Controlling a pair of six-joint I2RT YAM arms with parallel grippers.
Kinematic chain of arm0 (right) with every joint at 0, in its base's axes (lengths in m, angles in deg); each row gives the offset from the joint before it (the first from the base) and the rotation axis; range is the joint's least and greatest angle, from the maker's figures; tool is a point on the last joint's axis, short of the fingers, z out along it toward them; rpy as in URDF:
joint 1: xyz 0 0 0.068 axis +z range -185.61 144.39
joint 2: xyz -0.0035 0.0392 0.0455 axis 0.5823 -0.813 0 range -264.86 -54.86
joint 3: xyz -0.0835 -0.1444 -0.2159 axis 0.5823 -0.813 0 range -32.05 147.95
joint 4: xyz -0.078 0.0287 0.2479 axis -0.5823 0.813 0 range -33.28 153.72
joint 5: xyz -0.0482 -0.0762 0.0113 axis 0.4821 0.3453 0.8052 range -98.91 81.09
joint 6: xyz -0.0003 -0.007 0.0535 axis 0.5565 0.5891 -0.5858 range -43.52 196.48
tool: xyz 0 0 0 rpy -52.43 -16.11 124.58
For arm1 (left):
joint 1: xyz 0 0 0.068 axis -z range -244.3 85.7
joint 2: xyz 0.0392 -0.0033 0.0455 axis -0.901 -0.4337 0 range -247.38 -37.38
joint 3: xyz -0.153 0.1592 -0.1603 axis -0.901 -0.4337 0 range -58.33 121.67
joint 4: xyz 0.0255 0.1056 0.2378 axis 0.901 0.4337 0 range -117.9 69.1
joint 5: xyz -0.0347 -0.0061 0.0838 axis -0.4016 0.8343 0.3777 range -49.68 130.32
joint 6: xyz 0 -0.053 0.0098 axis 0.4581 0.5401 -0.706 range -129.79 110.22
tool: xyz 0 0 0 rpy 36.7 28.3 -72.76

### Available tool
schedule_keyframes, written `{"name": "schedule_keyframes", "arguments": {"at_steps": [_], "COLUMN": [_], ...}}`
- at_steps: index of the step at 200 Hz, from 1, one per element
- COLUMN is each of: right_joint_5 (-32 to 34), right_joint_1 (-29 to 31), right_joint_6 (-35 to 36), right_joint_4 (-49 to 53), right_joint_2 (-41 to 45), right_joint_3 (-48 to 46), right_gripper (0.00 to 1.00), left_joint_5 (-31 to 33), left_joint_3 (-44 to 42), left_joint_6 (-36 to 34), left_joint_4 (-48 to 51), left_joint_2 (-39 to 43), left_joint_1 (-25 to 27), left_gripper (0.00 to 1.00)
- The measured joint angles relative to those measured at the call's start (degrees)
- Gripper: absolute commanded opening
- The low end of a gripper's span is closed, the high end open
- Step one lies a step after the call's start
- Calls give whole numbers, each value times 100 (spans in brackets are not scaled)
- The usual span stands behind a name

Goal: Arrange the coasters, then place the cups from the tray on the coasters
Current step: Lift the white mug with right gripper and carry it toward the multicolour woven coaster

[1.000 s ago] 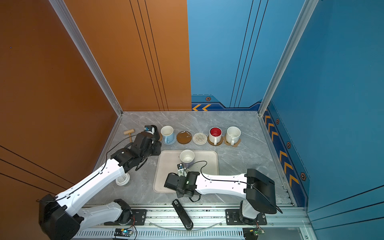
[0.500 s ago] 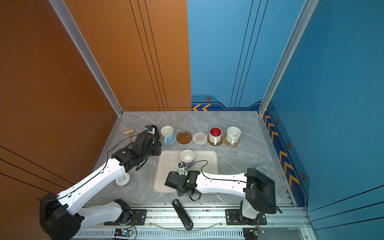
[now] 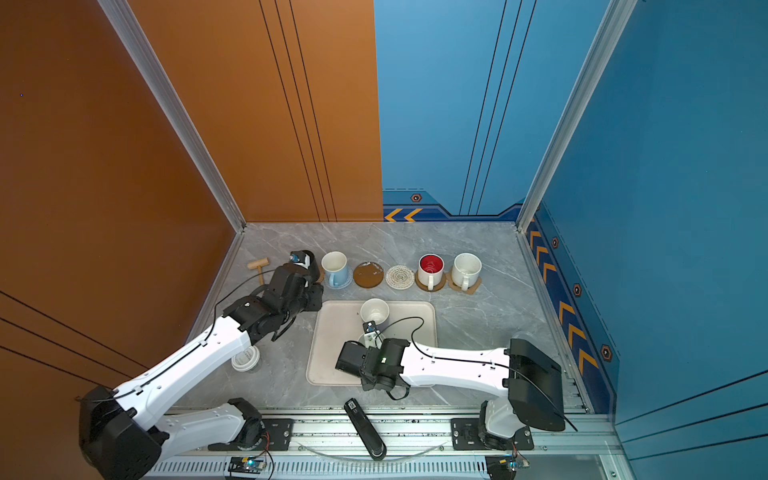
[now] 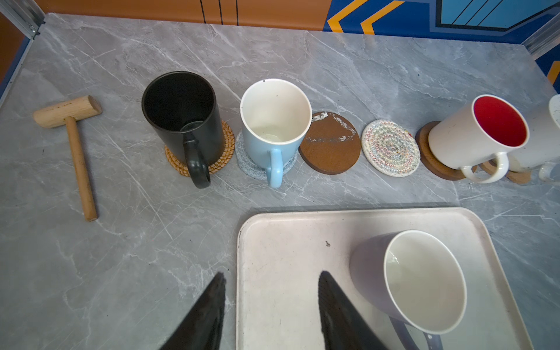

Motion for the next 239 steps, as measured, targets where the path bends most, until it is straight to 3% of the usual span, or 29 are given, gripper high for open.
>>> {"name": "schedule_keyframes", "arguments": {"at_steps": [147, 239], "right_joint_5": [210, 188], "right_joint_1": [-901, -2291], "right_joint_6": [531, 1720], "right_joint_4": [673, 925], "right_joint_2": [1252, 894], "right_joint_3": [52, 1032], "right_gripper": [0, 0], "left_joint_5": [0, -2], "left_joint_3": [0, 0], "left_joint_6": [-2, -2], "left_joint_4": [-2, -15], "left_joint_2": [0, 0], "left_joint_1": [0, 0], "left_gripper": [51, 51]}}
